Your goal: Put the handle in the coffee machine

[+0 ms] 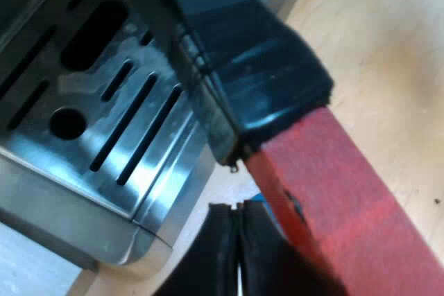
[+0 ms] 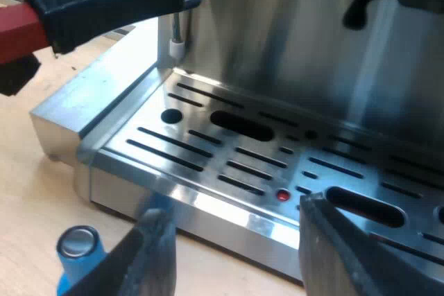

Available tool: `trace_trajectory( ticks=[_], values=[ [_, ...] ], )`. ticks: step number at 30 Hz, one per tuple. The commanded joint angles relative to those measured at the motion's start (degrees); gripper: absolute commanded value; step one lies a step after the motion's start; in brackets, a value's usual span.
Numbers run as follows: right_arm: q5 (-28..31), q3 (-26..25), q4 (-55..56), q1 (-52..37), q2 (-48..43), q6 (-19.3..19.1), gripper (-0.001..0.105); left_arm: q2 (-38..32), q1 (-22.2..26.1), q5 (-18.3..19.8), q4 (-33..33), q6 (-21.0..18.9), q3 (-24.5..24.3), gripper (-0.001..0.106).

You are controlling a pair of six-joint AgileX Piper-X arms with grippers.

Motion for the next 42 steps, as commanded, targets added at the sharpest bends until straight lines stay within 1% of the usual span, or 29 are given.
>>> trace_trajectory(
  ticks=[1, 5, 8, 10, 13, 14, 15, 17, 18, 20, 21, 23, 29, 31, 32, 34, 36, 37, 39, 40, 42],
  values=[
    [-1.11, 0.00, 2.70, 0.08, -2.97, 0.44, 0.044, -1.89, -2.76, 0.55, -0.39, -4.98, -0.40, 0.001],
    [-6.44, 0.00, 5.97, 0.08, -5.28, 0.44, 0.044, -2.47, -4.88, -3.01, -0.40, -9.61, -1.04, 0.001],
    [-10.00, 0.00, 8.02, 0.08, -6.35, 0.44, 0.044, -2.98, -6.44, -4.90, -0.58, -12.20, -1.06, 0.001],
    [-10.12, 0.00, 8.03, 0.08, -6.80, 0.44, 0.044, -3.33, -7.36, -5.83, -0.74, -13.95, -1.06, 0.001],
    [-10.98, 0.00, 7.89, 0.08, -7.53, -0.11, 0.045, -3.87, -8.79, -6.50, -0.76, -15.06, -1.06, 0.001],
    [-12.94, 0.00, 7.89, 0.08, -7.87, -0.11, 0.049, -4.71, -9.92, -7.49, -0.91, -16.88, -1.06, 0.001],
    [-13.40, 0.00, 7.89, 0.08, -7.99, -0.11, 0.050, -5.03, -10.28, -7.66, -1.00, -17.40, -1.06, 0.001],
    [-14.69, 0.00, 7.89, 0.08, -8.53, -0.11, 0.060, -5.78, -11.58, -8.93, -1.25, -19.22, -1.35, 0.001],
    [-15.10, 0.00, 7.89, 0.08, -8.70, -0.42, 0.063, -5.87, -11.95, -9.46, -1.21, -19.46, -1.51, 0.001],
    [-15.25, 0.00, 7.89, 0.08, -9.06, -2.80, 0.069, -5.96, -13.35, -11.73, -1.06, -20.84, -2.11, 0.001],
    [-15.35, 0.00, 7.89, 0.08, -9.19, -3.29, 0.069, -5.96, -13.66, -11.90, -1.01, -21.01, -2.20, 0.001],
    [-15.63, 0.00, 7.89, 0.08, -9.75, -4.76, 0.069, -5.96, -14.82, -12.95, -0.79, -22.79, -2.76, 0.001],
    [-16.28, 0.00, 7.89, 0.08, -11.76, -5.12, 0.069, -5.96, -18.58, -14.62, 1.32, -27.72, -4.71, 0.000],
    [-16.77, 0.00, 8.01, 0.08, -12.81, -5.76, 0.069, -5.96, -19.16, -14.98, 1.47, -28.22, -4.94, 0.000],
    [-17.88, 0.00, 8.29, 0.08, -13.38, -6.21, 0.069, -5.96, -20.63, -16.30, 1.53, -29.54, -5.27, 0.000],
    [-19.45, 0.00, 8.66, 0.08, -14.22, -6.44, 0.069, -5.96, -21.88, -17.93, 1.73, -30.78, -5.63, 0.000],
    [-20.62, 0.00, 9.27, 0.08, -14.93, -6.43, 0.069, -5.96, -23.35, -19.13, 1.84, -31.04, -5.97, 0.000],
    [-20.97, 0.00, 10.10, 0.08, -15.35, -6.43, 0.069, -5.96, -24.42, -19.82, 1.81, -31.94, -6.19, 0.000],
    [-20.98, 0.00, 11.40, 0.08, -15.92, -6.43, 0.069, -5.96, -25.22, -19.94, 1.82, -32.80, -6.33, 0.000],
    [-20.98, 0.00, 11.98, 0.08, -16.29, -6.43, 0.069, -5.96, -26.73, -19.93, 1.82, -34.05, -6.62, 0.000],
    [-20.98, 0.00, 12.36, 0.08, -16.75, -6.43, 0.069, -5.96, -27.60, -19.93, 1.82, -34.11, -6.79, 0.000]
  ],
)
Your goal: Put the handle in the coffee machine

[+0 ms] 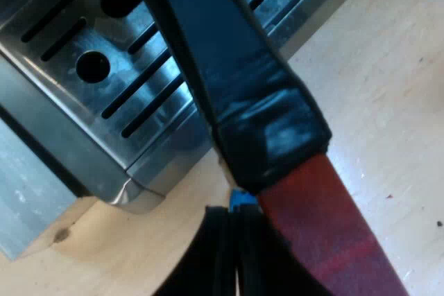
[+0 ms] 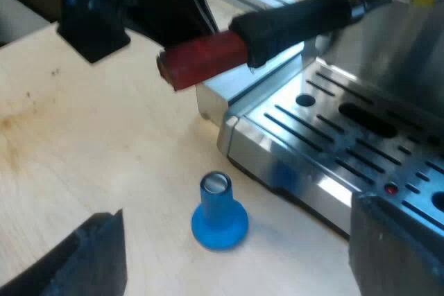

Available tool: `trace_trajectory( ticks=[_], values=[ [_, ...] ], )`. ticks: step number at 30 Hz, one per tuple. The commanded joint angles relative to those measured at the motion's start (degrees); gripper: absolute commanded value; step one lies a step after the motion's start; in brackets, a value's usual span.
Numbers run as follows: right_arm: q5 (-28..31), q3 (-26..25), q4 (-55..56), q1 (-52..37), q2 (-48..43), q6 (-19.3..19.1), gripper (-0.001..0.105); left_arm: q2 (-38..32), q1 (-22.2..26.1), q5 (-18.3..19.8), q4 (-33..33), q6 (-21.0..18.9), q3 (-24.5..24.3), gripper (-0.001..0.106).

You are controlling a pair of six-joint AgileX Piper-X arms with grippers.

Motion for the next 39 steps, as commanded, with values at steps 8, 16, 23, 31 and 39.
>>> trace_trajectory(
  ticks=[8, 16, 23, 31, 39],
  values=[
    [-0.35, -0.08, 1.49, 0.08, -2.59, -0.86, 0.069, -0.81, -8.90, 10.50, -3.68, -0.96, -1.36, 0.000],
    [-0.35, -0.08, 3.71, 0.08, -3.21, -0.86, 0.069, -0.81, -12.44, 10.50, -7.39, -0.96, -1.36, 0.000],
    [0.40, -0.08, 4.37, 0.08, -4.87, -0.86, 0.069, -0.81, -12.51, 15.19, -10.70, -1.12, -1.36, 0.000],
    [0.39, -0.08, 4.88, 0.08, -5.43, -0.86, 0.069, -0.81, -12.51, 15.69, -13.31, -2.58, -1.36, 0.000],
    [0.39, -0.08, 6.23, 0.08, -5.43, -0.75, 0.069, -0.81, -12.36, 14.51, -4.18, 2.52, -1.36, 0.000]
  ],
)
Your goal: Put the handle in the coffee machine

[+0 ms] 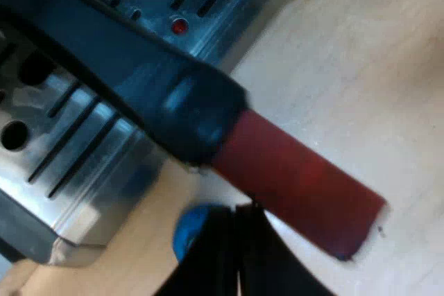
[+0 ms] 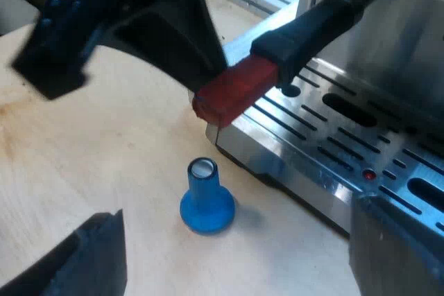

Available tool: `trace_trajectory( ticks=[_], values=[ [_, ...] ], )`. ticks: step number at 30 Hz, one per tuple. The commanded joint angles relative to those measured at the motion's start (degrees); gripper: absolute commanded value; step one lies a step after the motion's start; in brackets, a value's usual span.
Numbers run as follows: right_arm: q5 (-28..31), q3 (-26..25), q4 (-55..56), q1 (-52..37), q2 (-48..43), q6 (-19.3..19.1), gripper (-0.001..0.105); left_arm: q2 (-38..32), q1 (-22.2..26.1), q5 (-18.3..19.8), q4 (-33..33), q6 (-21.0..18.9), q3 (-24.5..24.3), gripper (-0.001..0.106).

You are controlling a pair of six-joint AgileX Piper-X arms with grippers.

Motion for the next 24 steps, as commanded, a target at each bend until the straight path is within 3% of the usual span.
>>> trace_trajectory(
  ticks=[1, 5, 14, 24],
  values=[
    [0.39, -0.15, 0.67, 0.08, -0.54, -0.32, 0.069, -0.30, -2.19, 12.87, -0.54, 4.61, -1.03, 0.000],
    [0.39, -0.15, 0.63, 0.08, -0.54, -0.25, 0.069, -0.89, 1.38, 10.85, 3.59, 7.18, -1.03, 0.000],
    [0.39, -0.15, 0.78, 0.08, -0.54, -0.25, 0.069, -7.09, 13.53, 10.86, 4.77, 7.32, -1.03, 0.000],
    [0.39, -0.15, 0.86, 0.08, -0.54, -0.25, 0.069, -15.40, 15.18, 11.54, 7.37, 7.08, -1.03, 0.000]
  ],
)
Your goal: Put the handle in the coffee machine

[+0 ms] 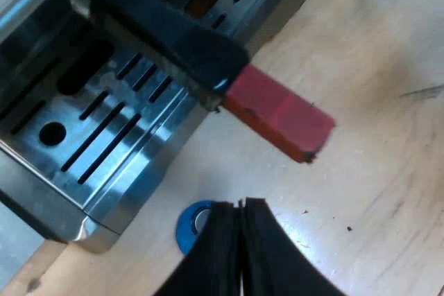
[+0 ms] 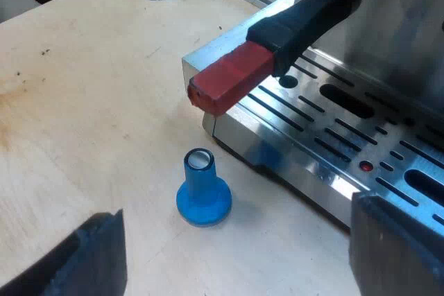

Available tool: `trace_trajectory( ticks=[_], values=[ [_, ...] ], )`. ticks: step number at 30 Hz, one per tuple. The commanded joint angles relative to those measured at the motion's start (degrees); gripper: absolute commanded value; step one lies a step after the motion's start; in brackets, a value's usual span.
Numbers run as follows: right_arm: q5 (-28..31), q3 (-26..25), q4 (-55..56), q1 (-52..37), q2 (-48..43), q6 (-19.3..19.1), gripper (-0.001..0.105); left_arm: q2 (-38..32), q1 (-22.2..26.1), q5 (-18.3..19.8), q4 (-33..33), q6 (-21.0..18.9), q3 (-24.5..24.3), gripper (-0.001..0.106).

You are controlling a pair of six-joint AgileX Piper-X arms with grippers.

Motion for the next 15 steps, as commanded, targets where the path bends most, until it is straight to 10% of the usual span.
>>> trace_trajectory(
  ticks=[1, 8, 15],
  values=[
    [0.39, -0.15, 0.07, 0.08, -0.54, -0.09, 0.069, -3.22, 0.05, -0.03, 1.65, -0.13, -0.38, 0.000],
    [0.27, -0.15, 3.69, 0.08, -0.54, 6.17, 0.069, -7.14, 0.05, -0.14, 3.86, -0.13, -0.38, 0.008],
    [-3.56, -1.61, 7.34, -0.11, -0.54, 8.76, 0.069, -10.27, 2.29, -0.14, 5.52, -0.13, -0.38, 0.057]
  ],
)
